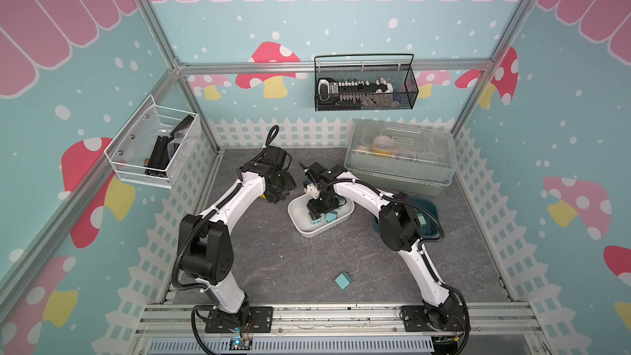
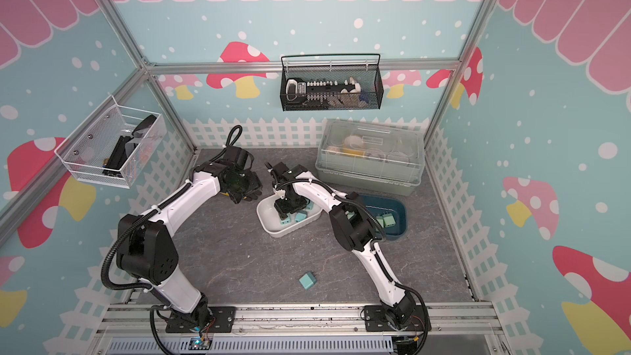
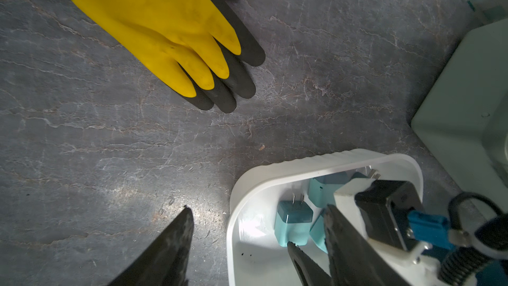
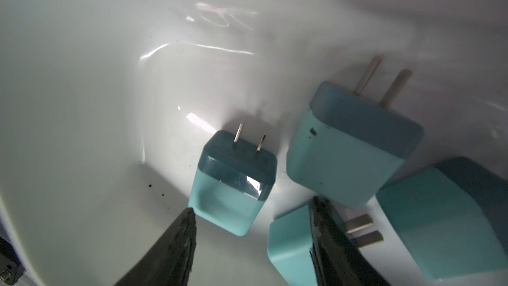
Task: Place the plugs by color into the storage box
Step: Place the plug in the storage box, then pick up the plug from the center of the board.
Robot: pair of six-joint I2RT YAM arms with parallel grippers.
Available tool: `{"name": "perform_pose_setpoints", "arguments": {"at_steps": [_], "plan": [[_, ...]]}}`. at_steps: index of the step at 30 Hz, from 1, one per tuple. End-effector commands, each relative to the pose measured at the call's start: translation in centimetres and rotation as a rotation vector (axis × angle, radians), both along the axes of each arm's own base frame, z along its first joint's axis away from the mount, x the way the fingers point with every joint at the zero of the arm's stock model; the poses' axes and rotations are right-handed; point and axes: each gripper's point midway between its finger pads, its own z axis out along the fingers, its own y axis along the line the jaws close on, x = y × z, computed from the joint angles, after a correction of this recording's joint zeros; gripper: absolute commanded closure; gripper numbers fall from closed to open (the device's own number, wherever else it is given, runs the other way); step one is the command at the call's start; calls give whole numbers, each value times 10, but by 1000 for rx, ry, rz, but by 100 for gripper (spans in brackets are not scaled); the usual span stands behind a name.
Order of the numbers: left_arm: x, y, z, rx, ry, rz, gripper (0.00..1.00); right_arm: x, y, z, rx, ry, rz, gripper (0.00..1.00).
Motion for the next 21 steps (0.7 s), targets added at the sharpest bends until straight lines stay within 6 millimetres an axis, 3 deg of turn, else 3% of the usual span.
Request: {"name": "perform_pose_setpoints", "arguments": {"at_steps": [1, 4, 6, 9, 12, 15, 21], "plan": [[6, 1, 23, 4, -59, 8, 28, -7, -13, 51, 29, -68, -21, 34], [6, -2, 23, 1, -56, 0, 28, -32, -35, 76, 59, -82, -54, 32], [6, -6, 19, 2, -49, -11, 28, -59, -52, 89, 96, -76, -61, 29], [4, -14, 12, 5, -30, -34, 28, -103, -73, 89, 78, -71, -22, 28], [2, -21, 8, 4, -19, -45, 28, -153, -84, 70, 26, -12, 35, 24], [1, -25, 4, 1, -8, -54, 28, -188, -87, 46, -3, 20, 58, 20], [-2, -27, 0, -1, 11, -56, 28, -210, -81, 8, -61, 48, 81, 17]]}}
